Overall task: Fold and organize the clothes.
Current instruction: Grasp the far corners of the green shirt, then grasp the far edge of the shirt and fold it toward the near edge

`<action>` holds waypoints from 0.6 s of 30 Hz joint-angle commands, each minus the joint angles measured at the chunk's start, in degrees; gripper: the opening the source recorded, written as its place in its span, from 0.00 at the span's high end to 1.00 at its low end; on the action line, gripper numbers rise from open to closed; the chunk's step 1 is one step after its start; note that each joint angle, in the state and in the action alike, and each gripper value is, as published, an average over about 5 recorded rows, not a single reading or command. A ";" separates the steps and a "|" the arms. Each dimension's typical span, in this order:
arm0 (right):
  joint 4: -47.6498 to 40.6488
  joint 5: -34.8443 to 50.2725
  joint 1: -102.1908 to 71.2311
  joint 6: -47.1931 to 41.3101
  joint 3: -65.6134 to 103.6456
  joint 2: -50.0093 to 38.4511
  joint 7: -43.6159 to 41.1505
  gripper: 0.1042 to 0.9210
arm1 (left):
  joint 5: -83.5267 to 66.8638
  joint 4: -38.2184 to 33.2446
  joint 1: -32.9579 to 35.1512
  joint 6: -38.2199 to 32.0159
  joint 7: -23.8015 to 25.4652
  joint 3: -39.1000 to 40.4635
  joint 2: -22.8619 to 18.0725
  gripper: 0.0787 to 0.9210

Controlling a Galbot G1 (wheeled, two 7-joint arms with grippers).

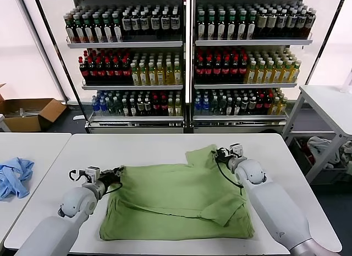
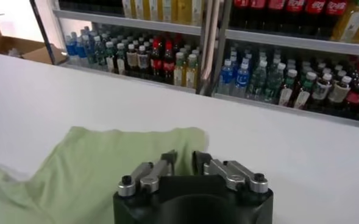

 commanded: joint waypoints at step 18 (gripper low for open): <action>19.06 5.71 -5.13 0.00 4.18 -4.94 2.41 1.00 | 0.22 -11.85 3.44 -2.64 -0.12 -2.56 2.17 0.99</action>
